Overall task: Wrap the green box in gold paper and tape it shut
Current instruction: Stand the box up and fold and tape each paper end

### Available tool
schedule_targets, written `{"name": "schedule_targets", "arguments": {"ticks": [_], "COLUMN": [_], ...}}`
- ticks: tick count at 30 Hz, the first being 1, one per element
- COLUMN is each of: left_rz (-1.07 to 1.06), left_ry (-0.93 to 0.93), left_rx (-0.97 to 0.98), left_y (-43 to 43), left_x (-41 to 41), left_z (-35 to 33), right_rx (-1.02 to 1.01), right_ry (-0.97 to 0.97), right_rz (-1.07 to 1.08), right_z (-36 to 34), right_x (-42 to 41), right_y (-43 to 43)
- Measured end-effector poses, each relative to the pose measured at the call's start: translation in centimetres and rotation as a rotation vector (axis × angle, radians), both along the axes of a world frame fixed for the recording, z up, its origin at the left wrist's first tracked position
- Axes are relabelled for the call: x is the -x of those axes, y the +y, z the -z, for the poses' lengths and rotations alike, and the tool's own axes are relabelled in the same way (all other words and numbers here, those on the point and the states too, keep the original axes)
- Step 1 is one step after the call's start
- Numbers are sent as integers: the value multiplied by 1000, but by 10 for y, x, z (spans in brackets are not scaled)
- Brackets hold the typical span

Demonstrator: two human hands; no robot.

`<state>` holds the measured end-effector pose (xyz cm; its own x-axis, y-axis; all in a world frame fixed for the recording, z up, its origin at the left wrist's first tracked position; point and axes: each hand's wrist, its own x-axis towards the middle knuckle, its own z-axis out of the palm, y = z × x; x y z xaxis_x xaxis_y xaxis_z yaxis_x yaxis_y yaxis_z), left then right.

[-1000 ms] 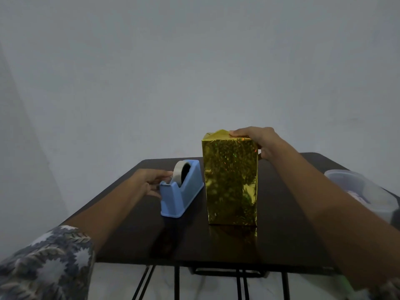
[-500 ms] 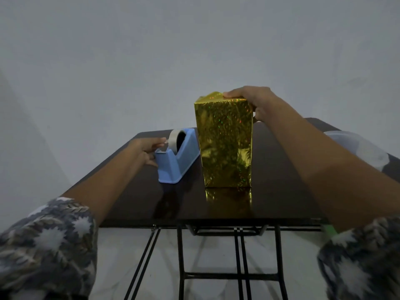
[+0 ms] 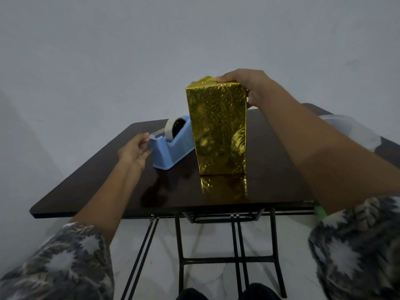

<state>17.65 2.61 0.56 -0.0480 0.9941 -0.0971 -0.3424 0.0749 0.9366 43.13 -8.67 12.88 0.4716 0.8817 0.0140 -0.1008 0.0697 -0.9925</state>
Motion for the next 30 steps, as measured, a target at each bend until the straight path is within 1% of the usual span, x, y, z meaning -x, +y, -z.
{"name": "schedule_targets", "arguments": {"ticks": [2, 5, 10, 13, 17, 21, 24, 30], "left_rz": [1, -5, -11, -4, 11, 78, 62, 29], "left_ry": [-47, -68, -152, -149, -121, 16, 103, 176], "left_rx": [-4, -3, 33, 59, 85, 89, 55, 8], "left_y": [2, 0, -1, -3, -8, -9, -6, 3], "left_x": [2, 4, 5, 7, 10, 14, 12, 10], "left_z": [0, -5, 1, 6, 5, 4, 11, 17], "right_rx": [7, 23, 37, 17, 34, 42, 56, 69], "right_ry": [-3, -28, -60, -44, -80, -91, -130, -157], "right_rz": [-1, 13, 16, 7, 10, 4, 0, -7], "right_z": [0, 0, 1, 1, 2, 1, 1, -1], "right_x": [-1, -2, -1, -1, 0, 0, 1, 2], "right_y": [0, 2, -1, -4, -4, -3, -5, -7]}}
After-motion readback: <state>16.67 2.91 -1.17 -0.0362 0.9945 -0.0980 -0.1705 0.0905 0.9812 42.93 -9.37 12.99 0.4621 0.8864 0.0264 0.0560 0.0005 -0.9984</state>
